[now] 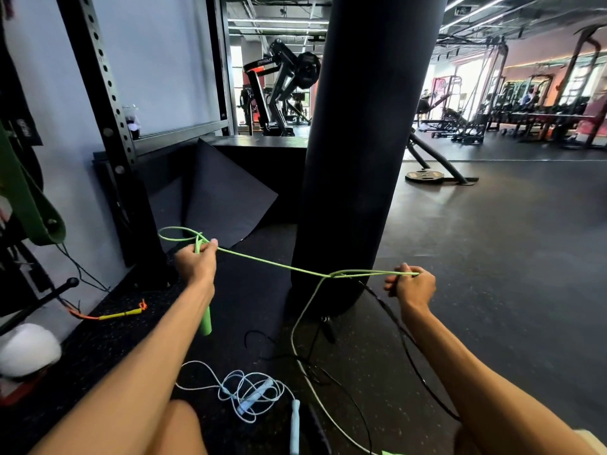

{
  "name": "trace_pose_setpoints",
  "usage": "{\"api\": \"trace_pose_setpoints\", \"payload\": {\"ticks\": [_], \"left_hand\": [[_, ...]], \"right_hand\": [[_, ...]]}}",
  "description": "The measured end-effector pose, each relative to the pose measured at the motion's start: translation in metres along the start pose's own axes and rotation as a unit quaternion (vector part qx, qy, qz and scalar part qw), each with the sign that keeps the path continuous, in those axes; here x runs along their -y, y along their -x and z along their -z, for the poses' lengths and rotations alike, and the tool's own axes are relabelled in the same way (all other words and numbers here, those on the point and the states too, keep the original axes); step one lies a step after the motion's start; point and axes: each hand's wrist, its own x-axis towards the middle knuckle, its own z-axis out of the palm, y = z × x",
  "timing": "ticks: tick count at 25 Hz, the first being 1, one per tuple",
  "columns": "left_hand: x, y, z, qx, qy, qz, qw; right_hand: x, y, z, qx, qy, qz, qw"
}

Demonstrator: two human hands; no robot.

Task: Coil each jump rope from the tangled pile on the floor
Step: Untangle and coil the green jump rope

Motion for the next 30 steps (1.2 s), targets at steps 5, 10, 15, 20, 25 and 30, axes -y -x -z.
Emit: {"api": "trace_pose_setpoints", "payload": {"ticks": [5, 10, 15, 20, 25, 30], "left_hand": [[0.010, 0.017, -0.018, 0.123, -0.019, 0.010, 0.992], [0.022, 0.041, -0.038, 0.286, -0.194, -0.066, 0.936], [0.015, 0.061, -0.036, 0.468, -0.192, -0.033, 0.862], [0.030, 0.077, -0.032, 0.522, -0.159, 0.004, 0.838], [0.061, 0.066, -0.014, 0.450, -0.069, 0.075, 0.887], [0.064, 0.065, -0.002, 0.494, -0.040, 0.098, 0.863]], "right_hand": [[-0.026, 0.009, 0.002, 0.193, 0.109, -0.130, 0.966], [-0.037, 0.045, -0.005, 0.310, 0.239, -0.065, 0.918], [-0.017, 0.084, -0.039, 0.456, 0.152, 0.000, 0.877], [-0.017, 0.099, -0.061, 0.475, 0.047, -0.051, 0.877], [-0.047, 0.055, -0.049, 0.228, 0.269, -0.037, 0.935], [-0.063, 0.048, -0.040, 0.259, 0.438, 0.016, 0.861]]}}
